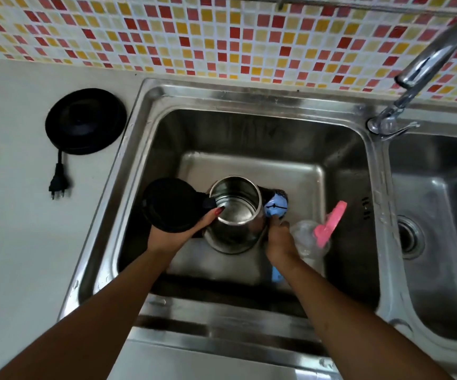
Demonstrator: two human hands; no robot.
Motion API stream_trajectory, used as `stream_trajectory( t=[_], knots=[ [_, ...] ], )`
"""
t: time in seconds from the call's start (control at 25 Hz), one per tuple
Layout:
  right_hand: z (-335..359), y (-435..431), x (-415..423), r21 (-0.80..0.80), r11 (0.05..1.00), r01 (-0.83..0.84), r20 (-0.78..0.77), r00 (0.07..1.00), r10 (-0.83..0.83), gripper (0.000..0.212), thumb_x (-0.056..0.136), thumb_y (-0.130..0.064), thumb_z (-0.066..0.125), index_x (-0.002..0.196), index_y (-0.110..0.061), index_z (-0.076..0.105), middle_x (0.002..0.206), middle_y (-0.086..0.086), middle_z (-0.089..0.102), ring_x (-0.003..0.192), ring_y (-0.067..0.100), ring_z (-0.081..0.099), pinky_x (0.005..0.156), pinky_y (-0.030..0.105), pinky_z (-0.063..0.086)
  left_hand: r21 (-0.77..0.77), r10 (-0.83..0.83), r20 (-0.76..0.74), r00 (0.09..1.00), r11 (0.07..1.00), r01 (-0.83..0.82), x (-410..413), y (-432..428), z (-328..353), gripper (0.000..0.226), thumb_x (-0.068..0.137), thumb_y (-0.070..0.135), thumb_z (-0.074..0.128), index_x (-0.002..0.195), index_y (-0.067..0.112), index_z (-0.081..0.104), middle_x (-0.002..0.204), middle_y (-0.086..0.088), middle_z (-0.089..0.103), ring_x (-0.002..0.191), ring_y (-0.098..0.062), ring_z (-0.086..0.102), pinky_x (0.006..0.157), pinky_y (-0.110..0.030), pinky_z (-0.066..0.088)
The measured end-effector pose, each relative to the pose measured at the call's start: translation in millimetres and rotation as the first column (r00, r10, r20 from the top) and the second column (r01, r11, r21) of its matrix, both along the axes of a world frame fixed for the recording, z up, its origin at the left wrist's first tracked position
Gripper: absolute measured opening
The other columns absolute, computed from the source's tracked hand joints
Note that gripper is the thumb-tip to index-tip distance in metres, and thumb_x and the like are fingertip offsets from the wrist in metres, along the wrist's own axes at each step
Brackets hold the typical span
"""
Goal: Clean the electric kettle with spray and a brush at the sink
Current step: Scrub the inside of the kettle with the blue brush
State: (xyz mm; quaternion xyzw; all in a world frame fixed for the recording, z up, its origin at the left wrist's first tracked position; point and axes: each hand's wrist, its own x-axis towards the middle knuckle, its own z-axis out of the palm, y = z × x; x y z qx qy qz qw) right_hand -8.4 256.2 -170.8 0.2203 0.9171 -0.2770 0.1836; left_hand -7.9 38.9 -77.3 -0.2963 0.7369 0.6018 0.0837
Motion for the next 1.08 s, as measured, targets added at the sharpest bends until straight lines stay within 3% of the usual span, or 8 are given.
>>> stream_trajectory(
  t=[0.12, 0.2, 0.36, 0.44, 0.56, 0.72, 0.88, 1.08],
  knots=[
    [50.1, 5.2, 13.0, -0.087, 0.995, -0.045, -0.179, 0.983, 0.028, 0.044, 0.090, -0.002, 0.046, 0.134, -0.003, 0.040, 0.124, 0.023, 0.053, 0.111, 0.040, 0.055, 0.089, 0.041, 0.045, -0.088, 0.000, -0.177, 0.984, 0.996, -0.016, -16.6, 0.4, 18.4, 0.061, 0.053, 0.043, 0.091, 0.106, 0.025, 0.069, 0.104, 0.012, 0.073, 0.103, -0.001, 0.066, 0.093, -0.023, 0.051],
    [89.1, 14.7, 25.0, -0.113, 0.992, -0.054, -0.310, 0.951, 0.017, 0.044, 0.090, -0.004, 0.053, 0.133, -0.006, 0.050, 0.123, 0.018, 0.059, 0.111, 0.034, 0.057, 0.096, 0.039, 0.044, -0.142, 0.010, -0.232, 0.973, 0.989, -0.044, -17.8, -3.4, 43.7, 0.032, 0.065, 0.042, 0.085, 0.090, 0.028, 0.071, 0.090, 0.013, 0.073, 0.093, -0.001, 0.068, 0.085, -0.019, 0.052],
    [177.5, 9.5, 25.7, -0.227, 0.963, -0.142, -0.569, 0.823, -0.012, 0.029, 0.091, -0.012, 0.056, 0.118, -0.014, 0.066, 0.109, 0.007, 0.073, 0.098, 0.022, 0.069, 0.096, 0.031, 0.048, -0.172, 0.038, -0.232, 0.972, 0.982, -0.079, -12.8, -13.3, 95.2, 0.033, 0.074, 0.054, 0.073, 0.085, 0.023, 0.072, 0.082, 0.006, 0.073, 0.084, -0.009, 0.068, 0.083, -0.027, 0.050],
    [212.8, 0.0, 38.8, -0.098, 0.957, -0.272, -0.648, 0.748, 0.146, 0.030, 0.088, -0.013, 0.059, 0.117, -0.019, 0.067, 0.095, 0.005, 0.075, 0.081, 0.018, 0.070, 0.079, 0.021, 0.045, -0.199, 0.032, -0.224, 0.974, 0.977, -0.078, -14.9, -11.7, 113.0, 0.034, 0.078, 0.056, 0.069, 0.078, 0.022, 0.070, 0.077, 0.005, 0.070, 0.078, -0.011, 0.066, 0.077, -0.027, 0.047],
    [220.1, 17.8, 72.7, 0.120, 0.902, -0.415, -0.641, 0.662, 0.390, 0.034, 0.089, -0.028, 0.053, 0.122, -0.034, 0.059, 0.081, 0.003, 0.072, 0.067, 0.019, 0.068, 0.069, 0.037, 0.054, -0.196, 0.044, -0.242, 0.969, 0.976, -0.093, -13.6, -13.1, 134.2, 0.042, 0.078, 0.060, 0.066, 0.076, 0.018, 0.070, 0.077, 0.000, 0.071, 0.076, -0.014, 0.065, 0.076, -0.030, 0.048],
    [230.1, 35.7, 42.9, 0.075, 0.953, -0.293, -0.633, 0.725, 0.272, 0.045, 0.087, -0.044, 0.034, 0.127, -0.035, 0.052, 0.089, 0.008, 0.073, 0.075, 0.031, 0.070, 0.070, 0.047, 0.057, -0.199, 0.019, -0.270, 0.963, 0.977, -0.075, -10.1, -10.6, 155.1, 0.051, 0.075, 0.063, 0.067, 0.081, 0.012, 0.071, 0.074, -0.003, 0.071, 0.072, -0.016, 0.065, 0.070, -0.030, 0.050],
    [241.2, 33.7, 65.9, 0.437, 0.805, -0.401, -0.579, 0.559, 0.593, 0.037, 0.084, -0.033, 0.059, 0.121, -0.033, 0.057, 0.073, 0.000, 0.068, 0.052, 0.026, 0.065, 0.051, 0.048, 0.057, -0.232, 0.008, -0.291, 0.957, 0.970, -0.078, -8.2, -1.5, 168.1, 0.061, 0.078, 0.062, 0.065, 0.079, 0.001, 0.069, 0.069, -0.006, 0.068, 0.065, -0.015, 0.062, 0.062, -0.027, 0.047],
    [262.1, 39.5, 38.1, 0.579, 0.759, -0.296, -0.479, 0.630, 0.611, 0.044, 0.078, -0.024, 0.072, 0.120, -0.030, 0.059, 0.074, 0.006, 0.066, 0.049, 0.035, 0.064, 0.040, 0.041, 0.054, -0.260, -0.065, -0.336, 0.940, 0.965, -0.026, -4.9, 8.0, 175.8, 0.054, 0.079, 0.062, 0.065, 0.071, 0.009, 0.068, 0.069, -0.008, 0.070, 0.067, -0.018, 0.064, 0.068, -0.032, 0.050]
  ],
)
